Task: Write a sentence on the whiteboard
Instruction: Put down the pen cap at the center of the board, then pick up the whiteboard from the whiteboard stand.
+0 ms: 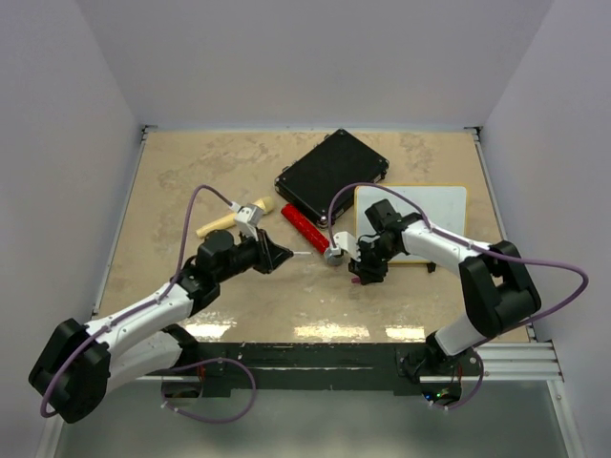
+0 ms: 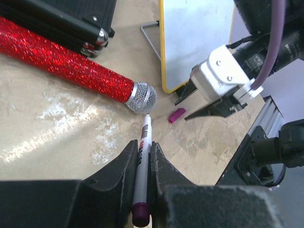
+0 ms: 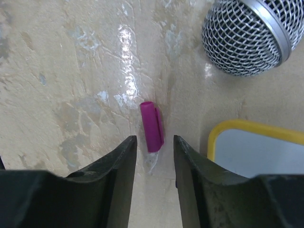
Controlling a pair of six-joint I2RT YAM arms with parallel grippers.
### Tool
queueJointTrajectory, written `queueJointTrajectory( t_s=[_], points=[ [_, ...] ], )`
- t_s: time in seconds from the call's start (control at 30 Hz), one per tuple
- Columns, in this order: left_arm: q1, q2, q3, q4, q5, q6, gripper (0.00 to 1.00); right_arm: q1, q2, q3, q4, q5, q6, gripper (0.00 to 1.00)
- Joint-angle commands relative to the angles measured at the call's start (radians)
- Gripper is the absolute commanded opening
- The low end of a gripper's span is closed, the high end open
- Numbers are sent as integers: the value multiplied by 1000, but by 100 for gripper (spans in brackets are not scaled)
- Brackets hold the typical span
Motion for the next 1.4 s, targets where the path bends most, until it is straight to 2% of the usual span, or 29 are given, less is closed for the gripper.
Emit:
queueJointTrajectory(
  t_s=[0.0,0.17,0.27,0.33,0.47,0.53,0.57,0.7,1.0,1.2,1.37],
  points=[
    [-2,-55,109,-101,-53,94,0,3,-31,-1,-19,49,-20,45],
    [0,-86,229,-265,-68,232,0,-41,-124,123,-163,-14,-55,55],
    [1,-106,330,-404,-73,354,0,-128,-158,263,-295,-49,-118,57],
    [4,-122,404,-498,-65,430,0,-229,-157,340,-367,-66,-153,59],
    [7,-190,424,-560,-22,652,0,-384,-92,534,-422,-52,-247,71],
    [10,-221,372,-528,17,686,0,-420,-29,582,-448,-26,-273,75],
    [9,-254,320,-505,34,692,0,-429,-11,625,-452,-20,-288,80],
    [12,-322,199,-368,148,680,0,-458,61,710,-435,4,-305,83],
    [16,-336,197,-368,183,683,0,-510,212,886,-467,-22,-341,90],
    [21,-330,199,-366,194,683,0,-518,247,911,-442,-38,-335,90],
    [21,-328,199,-368,222,683,0,-518,366,1016,-548,-92,-387,88]
  ],
)
